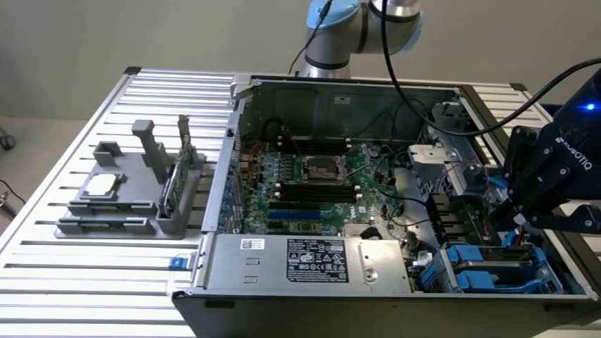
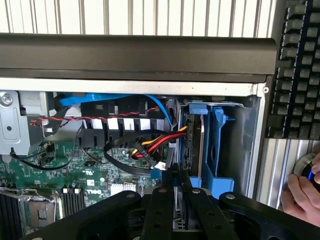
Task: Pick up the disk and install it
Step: 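Insert the second disk wire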
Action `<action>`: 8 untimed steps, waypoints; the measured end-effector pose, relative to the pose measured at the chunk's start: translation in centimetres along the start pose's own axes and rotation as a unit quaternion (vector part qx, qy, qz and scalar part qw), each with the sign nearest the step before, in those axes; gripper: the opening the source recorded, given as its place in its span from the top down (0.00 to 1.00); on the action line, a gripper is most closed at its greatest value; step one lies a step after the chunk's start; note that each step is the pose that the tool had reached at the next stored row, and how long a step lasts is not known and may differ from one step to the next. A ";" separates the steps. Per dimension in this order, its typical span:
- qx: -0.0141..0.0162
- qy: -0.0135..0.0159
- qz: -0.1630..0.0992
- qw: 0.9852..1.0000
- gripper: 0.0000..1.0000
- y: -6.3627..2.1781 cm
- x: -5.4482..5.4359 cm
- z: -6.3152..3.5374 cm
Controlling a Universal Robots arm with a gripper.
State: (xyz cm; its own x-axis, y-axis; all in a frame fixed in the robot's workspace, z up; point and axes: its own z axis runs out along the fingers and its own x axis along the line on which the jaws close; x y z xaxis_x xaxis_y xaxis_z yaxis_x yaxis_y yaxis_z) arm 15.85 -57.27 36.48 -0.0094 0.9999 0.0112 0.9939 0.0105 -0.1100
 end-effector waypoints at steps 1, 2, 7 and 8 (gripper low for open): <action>0.000 0.000 0.000 1.000 0.84 0.00 0.0 0.00; 0.000 0.000 0.000 1.000 0.84 0.00 0.0 0.00; 0.000 0.000 0.000 1.000 0.84 0.00 -0.1 0.07; 0.000 0.000 0.000 1.000 0.84 0.00 -0.1 0.09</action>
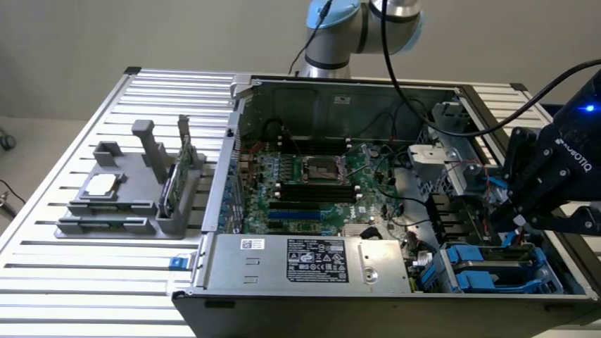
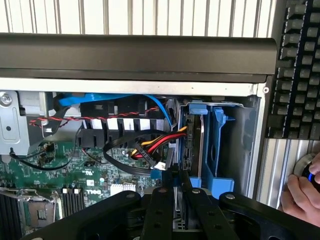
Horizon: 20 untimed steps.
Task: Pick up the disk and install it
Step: 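Insert the second disk wire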
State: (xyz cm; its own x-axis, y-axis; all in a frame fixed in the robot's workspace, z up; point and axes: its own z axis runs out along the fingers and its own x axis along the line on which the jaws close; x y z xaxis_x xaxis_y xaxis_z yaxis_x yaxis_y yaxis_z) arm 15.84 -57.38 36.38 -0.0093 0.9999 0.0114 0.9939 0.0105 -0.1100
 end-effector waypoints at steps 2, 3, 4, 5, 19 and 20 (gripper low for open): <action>0.000 0.001 0.000 1.000 0.84 0.02 -0.1 0.13; 0.000 0.001 0.000 1.000 0.84 0.02 -0.2 0.23; 0.000 0.001 0.000 1.000 0.84 0.04 -0.3 0.34; 0.000 0.002 0.000 1.000 0.84 0.05 -0.4 0.47; -0.001 0.005 -0.001 1.000 0.84 0.66 -0.9 1.64; -0.001 0.005 -0.001 1.000 0.84 0.70 -1.0 1.70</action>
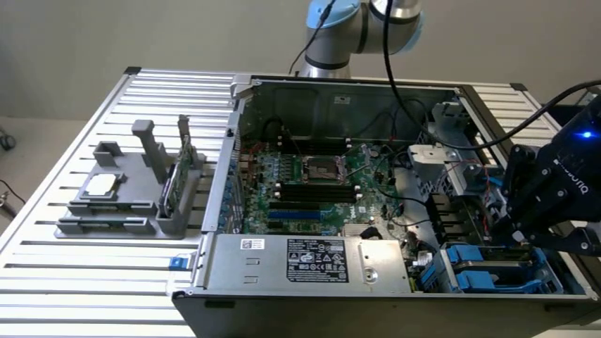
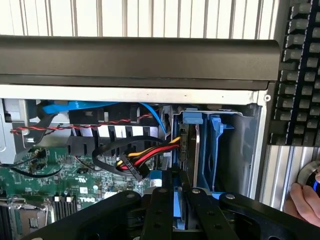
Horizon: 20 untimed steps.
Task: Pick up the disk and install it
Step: 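Insert the second disk wire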
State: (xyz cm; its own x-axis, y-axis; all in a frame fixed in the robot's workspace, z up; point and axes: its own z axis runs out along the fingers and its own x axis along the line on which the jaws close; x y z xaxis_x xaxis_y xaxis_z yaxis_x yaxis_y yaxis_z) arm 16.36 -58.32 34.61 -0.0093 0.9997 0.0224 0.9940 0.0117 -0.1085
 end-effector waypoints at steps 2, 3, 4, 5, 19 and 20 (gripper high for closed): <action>0.000 0.001 0.000 1.000 0.84 0.03 -0.2 0.07; 0.000 0.001 0.000 1.000 0.84 0.04 -0.2 0.07; 0.000 0.001 0.000 1.000 0.84 0.05 -0.3 0.09; 0.000 0.001 0.000 1.000 0.84 0.05 -0.3 0.12; 0.000 0.007 -0.001 1.000 0.84 0.31 -0.7 0.48; 0.000 0.008 -0.001 1.000 0.84 0.32 -0.7 0.50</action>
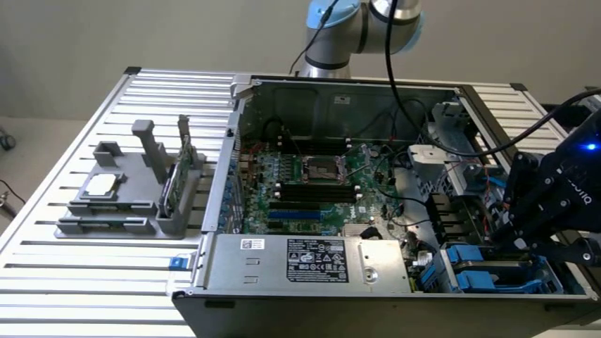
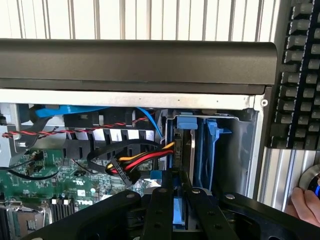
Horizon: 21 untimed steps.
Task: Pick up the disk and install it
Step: 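Insert the second disk wire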
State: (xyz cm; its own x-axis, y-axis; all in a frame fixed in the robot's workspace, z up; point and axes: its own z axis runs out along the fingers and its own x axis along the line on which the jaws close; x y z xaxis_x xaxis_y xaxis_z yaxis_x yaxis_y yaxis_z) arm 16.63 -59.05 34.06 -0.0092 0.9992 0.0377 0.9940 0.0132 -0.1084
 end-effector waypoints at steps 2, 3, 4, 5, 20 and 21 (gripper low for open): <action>0.000 0.001 0.000 1.000 0.84 0.01 -0.1 0.05; 0.000 0.001 0.000 1.000 0.84 0.02 -0.1 0.07; 0.000 0.002 0.000 1.000 0.84 0.02 -0.1 0.09; 0.000 0.002 0.000 1.000 0.84 0.02 -0.2 0.10; 0.000 0.007 0.001 1.000 0.84 0.15 -0.3 0.21; 0.000 0.007 0.002 1.000 0.84 0.16 -0.3 0.20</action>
State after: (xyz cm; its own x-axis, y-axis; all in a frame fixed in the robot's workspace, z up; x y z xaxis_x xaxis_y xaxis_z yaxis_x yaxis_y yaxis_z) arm 16.77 -59.38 33.83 -0.0044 0.9986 0.0520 0.9941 0.0101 -0.1082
